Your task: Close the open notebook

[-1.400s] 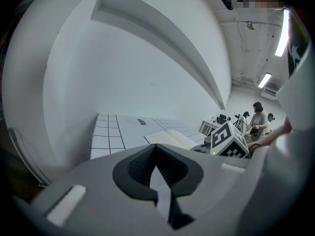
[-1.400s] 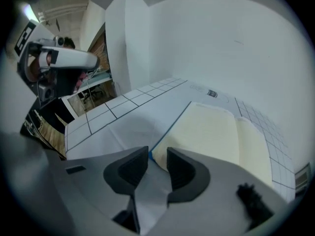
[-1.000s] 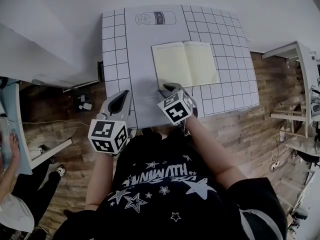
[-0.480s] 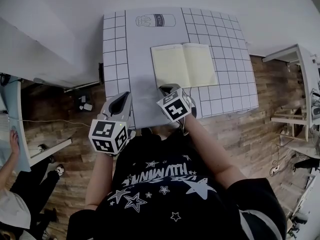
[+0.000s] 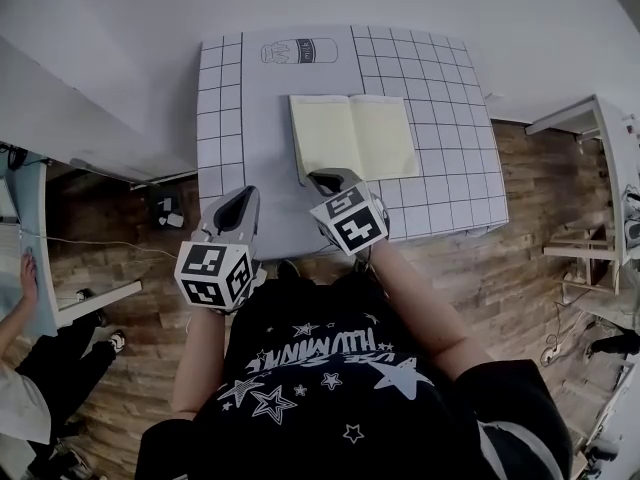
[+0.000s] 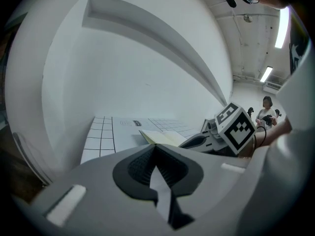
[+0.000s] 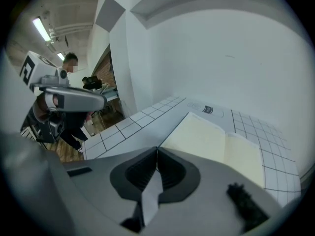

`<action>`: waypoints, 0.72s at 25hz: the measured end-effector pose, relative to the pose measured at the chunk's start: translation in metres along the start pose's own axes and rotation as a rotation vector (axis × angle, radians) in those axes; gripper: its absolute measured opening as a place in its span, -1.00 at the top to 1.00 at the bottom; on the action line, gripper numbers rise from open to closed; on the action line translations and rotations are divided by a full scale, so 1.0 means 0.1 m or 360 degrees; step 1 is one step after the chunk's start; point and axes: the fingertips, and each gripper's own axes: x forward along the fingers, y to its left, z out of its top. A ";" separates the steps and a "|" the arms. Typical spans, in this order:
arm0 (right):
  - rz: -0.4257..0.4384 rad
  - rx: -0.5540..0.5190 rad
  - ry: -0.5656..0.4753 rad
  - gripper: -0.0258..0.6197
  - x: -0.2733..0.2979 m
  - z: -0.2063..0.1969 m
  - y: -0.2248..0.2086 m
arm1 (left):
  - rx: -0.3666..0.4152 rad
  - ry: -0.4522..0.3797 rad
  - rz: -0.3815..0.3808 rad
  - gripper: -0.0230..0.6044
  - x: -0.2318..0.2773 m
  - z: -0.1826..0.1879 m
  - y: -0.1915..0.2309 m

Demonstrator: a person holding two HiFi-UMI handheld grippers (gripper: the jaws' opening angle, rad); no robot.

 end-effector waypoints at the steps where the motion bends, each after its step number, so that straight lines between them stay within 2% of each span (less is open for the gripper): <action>1: 0.0007 0.0001 -0.0025 0.87 -0.07 0.03 -0.02 | -0.0003 -0.0003 0.0010 0.90 0.01 0.01 -0.04; 7: 0.0041 0.0031 -0.0138 0.87 -0.47 0.11 -0.26 | 0.0011 -0.0033 0.0054 0.90 0.13 0.13 -0.28; 18: -0.0079 0.0051 -0.0219 0.87 -1.09 -0.10 -0.97 | 0.0057 -0.0072 0.0063 0.90 0.45 0.25 -0.92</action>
